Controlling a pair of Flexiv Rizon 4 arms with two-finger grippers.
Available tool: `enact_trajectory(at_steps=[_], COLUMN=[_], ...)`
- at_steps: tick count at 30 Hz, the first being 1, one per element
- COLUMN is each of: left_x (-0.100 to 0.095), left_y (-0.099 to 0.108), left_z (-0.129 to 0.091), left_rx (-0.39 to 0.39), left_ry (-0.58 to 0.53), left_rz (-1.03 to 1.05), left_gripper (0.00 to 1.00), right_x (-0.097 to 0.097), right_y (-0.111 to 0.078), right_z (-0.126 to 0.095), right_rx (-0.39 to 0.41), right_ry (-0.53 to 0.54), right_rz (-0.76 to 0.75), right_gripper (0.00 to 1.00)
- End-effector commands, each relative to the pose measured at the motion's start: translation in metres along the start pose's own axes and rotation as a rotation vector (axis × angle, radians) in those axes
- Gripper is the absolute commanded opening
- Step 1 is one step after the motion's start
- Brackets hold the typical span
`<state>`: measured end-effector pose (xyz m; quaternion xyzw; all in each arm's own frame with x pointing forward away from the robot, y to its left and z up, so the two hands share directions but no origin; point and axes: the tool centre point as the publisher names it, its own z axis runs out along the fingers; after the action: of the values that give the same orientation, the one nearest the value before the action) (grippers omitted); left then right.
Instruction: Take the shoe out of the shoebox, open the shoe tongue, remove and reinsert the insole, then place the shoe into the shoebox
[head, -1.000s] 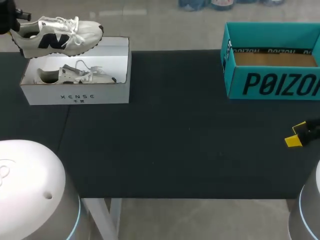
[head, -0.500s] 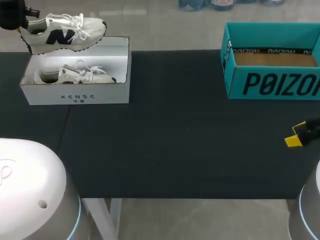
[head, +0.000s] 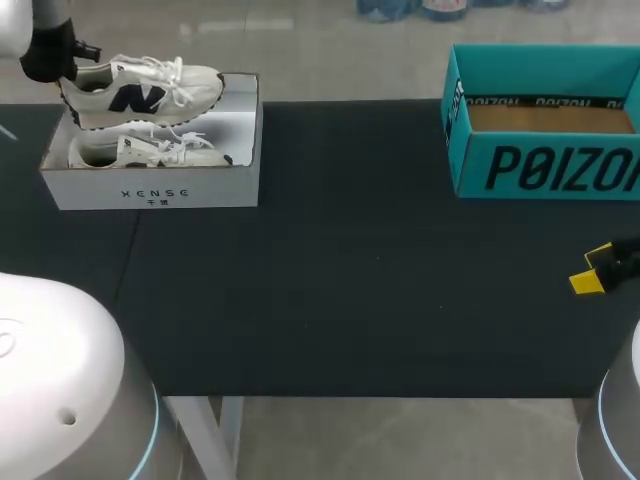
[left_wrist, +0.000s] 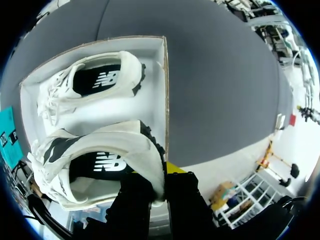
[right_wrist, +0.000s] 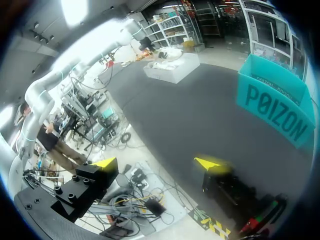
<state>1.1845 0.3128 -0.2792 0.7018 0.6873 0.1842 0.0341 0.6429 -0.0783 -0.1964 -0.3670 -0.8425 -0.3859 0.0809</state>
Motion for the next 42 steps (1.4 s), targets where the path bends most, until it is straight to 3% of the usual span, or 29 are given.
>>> enact_trajectory(at_steps=[1,5,17,22,31,42], left_x=[-0.003,-0.004,-0.013,-0.01,-0.006,-0.02], left_y=[0.023,0.032,0.013,0.004,0.007,-0.007], left_z=[0.017,0.022,0.053,0.049,0.034,0.048], left_rx=[0.025,0.033,0.089,0.085,0.061,0.073], left_ry=[-0.003,-0.007,0.007,-0.002,-0.022,-0.02], left_rz=[-0.021,-0.029,0.018,0.034,0.022,0.056], left_gripper=[0.0,0.0,0.0,0.0,0.0,0.0], right_x=[0.009,0.009,0.009,0.009,0.009,0.009], right_y=[-0.008,-0.008,-0.008,-0.008,-0.008,-0.008], right_z=[-0.004,-0.004,-0.004,-0.004,-0.004,-0.004], right_rx=[-0.012,-0.012,-0.012,-0.012,-0.012,-0.012], right_ry=[-0.041,-0.041,-0.041,-0.041,-0.041,-0.041], right_rz=[0.0,0.0,0.0,0.0,0.0,0.0], right_gripper=[1.0,1.0,1.0,1.0,1.0,1.0])
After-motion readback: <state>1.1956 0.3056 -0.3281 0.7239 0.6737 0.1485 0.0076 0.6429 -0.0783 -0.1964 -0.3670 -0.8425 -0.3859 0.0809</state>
